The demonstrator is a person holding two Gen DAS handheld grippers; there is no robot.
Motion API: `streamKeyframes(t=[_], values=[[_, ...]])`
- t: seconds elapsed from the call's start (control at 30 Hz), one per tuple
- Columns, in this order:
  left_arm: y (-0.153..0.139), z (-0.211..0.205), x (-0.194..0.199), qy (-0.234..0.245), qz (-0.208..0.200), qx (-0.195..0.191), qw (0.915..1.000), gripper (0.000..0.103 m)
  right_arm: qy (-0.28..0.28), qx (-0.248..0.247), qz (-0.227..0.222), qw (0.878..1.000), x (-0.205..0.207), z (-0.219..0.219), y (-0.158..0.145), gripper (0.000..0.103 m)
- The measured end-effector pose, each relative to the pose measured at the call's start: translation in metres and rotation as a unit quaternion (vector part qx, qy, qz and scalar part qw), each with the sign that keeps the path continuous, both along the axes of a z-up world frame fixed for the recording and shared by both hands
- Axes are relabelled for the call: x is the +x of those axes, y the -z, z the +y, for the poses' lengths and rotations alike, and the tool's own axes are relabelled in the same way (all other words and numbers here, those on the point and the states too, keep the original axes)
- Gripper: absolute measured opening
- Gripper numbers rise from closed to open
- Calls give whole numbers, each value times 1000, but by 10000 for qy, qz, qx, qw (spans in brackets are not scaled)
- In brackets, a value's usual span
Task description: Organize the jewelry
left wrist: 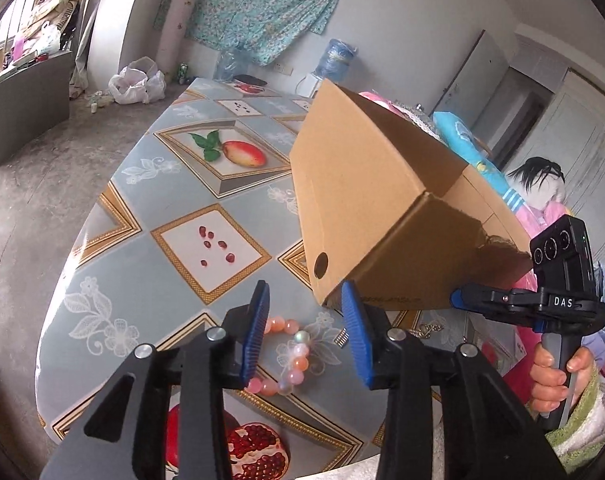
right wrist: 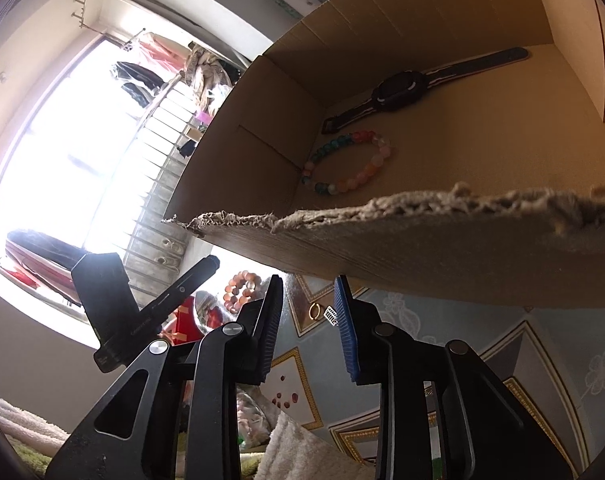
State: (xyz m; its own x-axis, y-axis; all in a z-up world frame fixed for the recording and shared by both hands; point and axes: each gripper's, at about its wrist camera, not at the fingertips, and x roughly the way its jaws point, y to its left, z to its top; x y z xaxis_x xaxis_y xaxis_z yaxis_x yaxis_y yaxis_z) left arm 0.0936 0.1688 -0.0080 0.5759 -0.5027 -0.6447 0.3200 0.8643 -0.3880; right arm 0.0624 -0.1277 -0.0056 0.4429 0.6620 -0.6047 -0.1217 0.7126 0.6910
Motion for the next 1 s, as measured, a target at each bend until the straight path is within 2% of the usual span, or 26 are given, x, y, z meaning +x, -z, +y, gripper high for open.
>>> streamKeyframes(t=[0.2,0.27,0.43,0.63,0.7,0.73,0.8,1.0], values=[[6,-30,-8,453,18,431,9980,36,111,-51,87,9999,-4,0,0,23],[7,-45,-13,624,-81,789,9949,36,97,-104,137,9998,-5,1,-1,22],[17,-72,-18,825,-156,1567,9841,36,5,-644,4,9979,-18,2,-20,25],[20,-82,-10,911,-94,1778,9798,36,-50,-1090,78,9940,-45,-15,-37,26],[23,-85,-6,941,-45,1861,9780,32,-32,-1115,157,9936,-52,-23,-40,26],[23,-85,-6,932,-69,1888,9776,30,-16,-1109,192,9936,-57,-26,-41,26],[22,-86,-3,949,-66,1968,9758,20,20,-1040,244,9943,-62,-32,-44,26],[21,-91,-2,1083,-24,2140,9708,19,101,-727,265,9969,-62,-36,-48,26]])
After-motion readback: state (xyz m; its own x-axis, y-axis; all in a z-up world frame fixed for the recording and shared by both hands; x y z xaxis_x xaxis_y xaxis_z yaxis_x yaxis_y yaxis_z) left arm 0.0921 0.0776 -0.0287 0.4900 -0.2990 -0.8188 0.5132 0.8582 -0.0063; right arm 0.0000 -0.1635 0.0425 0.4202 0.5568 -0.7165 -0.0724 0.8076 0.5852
